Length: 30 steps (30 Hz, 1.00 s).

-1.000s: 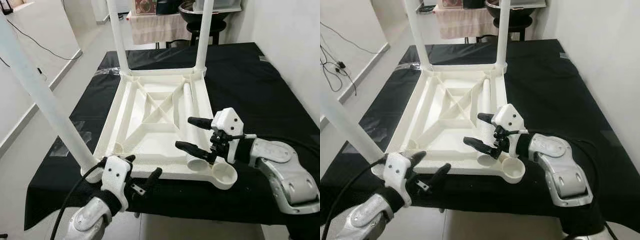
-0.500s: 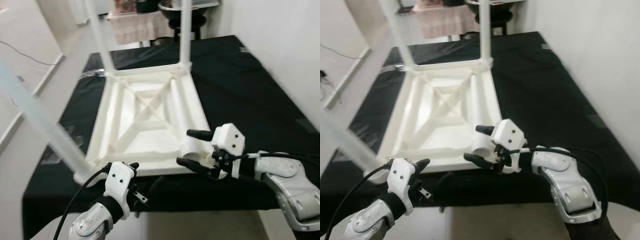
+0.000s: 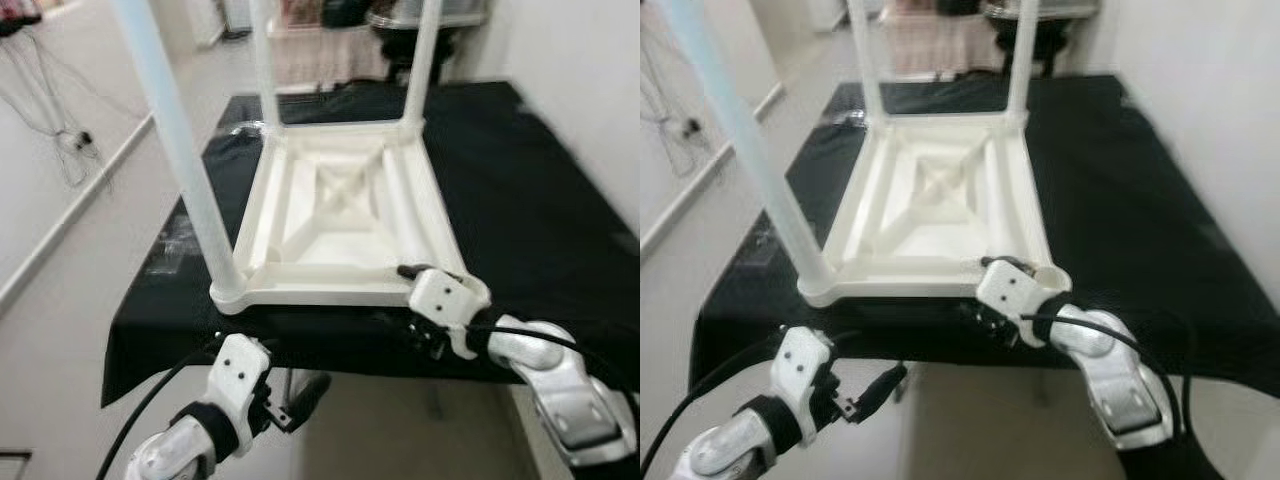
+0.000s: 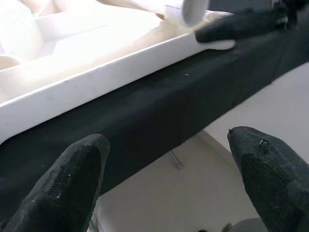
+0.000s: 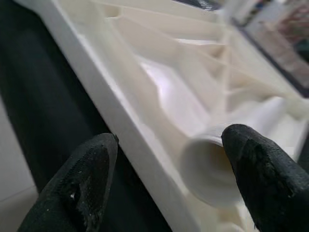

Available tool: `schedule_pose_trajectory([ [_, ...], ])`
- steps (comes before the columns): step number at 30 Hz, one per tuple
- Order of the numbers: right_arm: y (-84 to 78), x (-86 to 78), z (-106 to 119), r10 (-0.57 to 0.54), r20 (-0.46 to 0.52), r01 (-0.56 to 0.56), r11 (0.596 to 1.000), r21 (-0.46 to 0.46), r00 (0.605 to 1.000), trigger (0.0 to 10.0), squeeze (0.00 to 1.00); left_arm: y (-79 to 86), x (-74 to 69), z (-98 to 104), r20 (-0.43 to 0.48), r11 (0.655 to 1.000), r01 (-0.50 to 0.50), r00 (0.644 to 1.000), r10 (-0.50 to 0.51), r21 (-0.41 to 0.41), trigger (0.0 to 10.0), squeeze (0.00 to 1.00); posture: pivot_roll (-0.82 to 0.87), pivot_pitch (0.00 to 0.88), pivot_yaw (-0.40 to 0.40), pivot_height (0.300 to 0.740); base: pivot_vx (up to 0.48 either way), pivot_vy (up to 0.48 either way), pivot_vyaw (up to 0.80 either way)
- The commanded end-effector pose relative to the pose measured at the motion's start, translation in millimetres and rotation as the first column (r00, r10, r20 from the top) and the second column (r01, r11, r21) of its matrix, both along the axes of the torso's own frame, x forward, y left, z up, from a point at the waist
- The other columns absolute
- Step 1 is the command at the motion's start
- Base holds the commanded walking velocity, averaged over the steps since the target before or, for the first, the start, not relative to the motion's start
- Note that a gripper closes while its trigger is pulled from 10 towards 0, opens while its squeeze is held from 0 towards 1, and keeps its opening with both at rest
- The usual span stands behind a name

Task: Building children table

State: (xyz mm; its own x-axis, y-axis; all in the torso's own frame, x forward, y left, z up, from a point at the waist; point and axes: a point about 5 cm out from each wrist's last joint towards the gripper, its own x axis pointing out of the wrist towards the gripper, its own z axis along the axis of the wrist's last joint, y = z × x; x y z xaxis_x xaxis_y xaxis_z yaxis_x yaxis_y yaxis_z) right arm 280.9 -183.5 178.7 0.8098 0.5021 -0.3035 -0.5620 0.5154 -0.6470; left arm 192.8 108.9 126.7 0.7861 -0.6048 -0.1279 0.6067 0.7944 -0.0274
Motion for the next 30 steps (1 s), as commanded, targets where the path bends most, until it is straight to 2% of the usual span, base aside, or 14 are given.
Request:
schedule_pose_trajectory([
  [1, -2.4, 4.6, 0.3, -0.040, 0.027, 0.040, 0.999, -0.012, 0.999, 10.0, 0.00, 3.3, 0.2, -2.1, -0.006, 1.000, -0.008, 1.000, 0.008, 0.025, 10.0, 0.00, -0.10, 0.105, 0.085, 0.740, 0.000, 0.000, 0.00],
  [4, -6.0, 10.1, 5.3, -0.084, 0.067, 0.084, 0.996, 0.001, 0.994, 10.0, 0.00, 5.0, 2.4, -0.7, 0.008, 0.999, -0.024, 1.000, 0.024, 0.036, 10.0, 0.00, -0.09, 0.107, 0.084, 0.740, 0.000, 0.000, 0.00],
  [9, -8.1, 14.8, 13.0, -0.089, 0.100, 0.085, 0.995, 0.042, 0.991, 10.0, 0.00, 8.5, 4.6, 0.7, 0.020, 0.998, -0.050, 0.999, 0.049, 0.042, 10.0, 0.00, -0.09, 0.113, 0.084, 0.740, 0.000, 0.000, 0.00],
  [13, -13.4, 20.8, 8.3, -0.132, 0.126, 0.136, 0.990, -0.028, 0.983, 10.0, 0.00, 10.2, 6.4, 2.2, 0.033, 0.997, -0.065, 0.997, 0.063, 0.048, 10.0, 0.00, -0.09, 0.116, 0.085, 0.740, 0.000, 0.000, 0.00],
  [17, -9.9, 26.9, 1.8, -0.142, 0.128, 0.151, 0.986, -0.068, 0.982, 10.0, 0.00, 12.0, 8.7, 3.8, 0.047, 0.996, -0.078, 0.996, 0.075, 0.053, 10.0, 0.00, -0.09, 0.117, 0.086, 0.740, 0.000, 0.000, 0.00],
  [24, -3.0, 38.0, 0.8, -0.163, 0.134, 0.172, 0.983, -0.059, 0.977, 10.0, 0.00, 12.5, 9.1, 4.8, 0.054, 0.995, -0.088, 0.995, 0.085, 0.055, 10.0, 0.00, -0.08, 0.119, 0.085, 0.740, 0.000, 0.000, 0.00],
  [30, -4.0, 48.6, 2.4, -0.201, 0.158, 0.212, 0.976, -0.056, 0.967, 10.0, 0.00, 13.1, 8.0, 5.3, 0.057, 0.994, -0.098, 0.994, 0.095, 0.057, 10.0, 0.00, -0.07, 0.120, 0.078, 0.740, 0.000, 0.000, 0.00],
])
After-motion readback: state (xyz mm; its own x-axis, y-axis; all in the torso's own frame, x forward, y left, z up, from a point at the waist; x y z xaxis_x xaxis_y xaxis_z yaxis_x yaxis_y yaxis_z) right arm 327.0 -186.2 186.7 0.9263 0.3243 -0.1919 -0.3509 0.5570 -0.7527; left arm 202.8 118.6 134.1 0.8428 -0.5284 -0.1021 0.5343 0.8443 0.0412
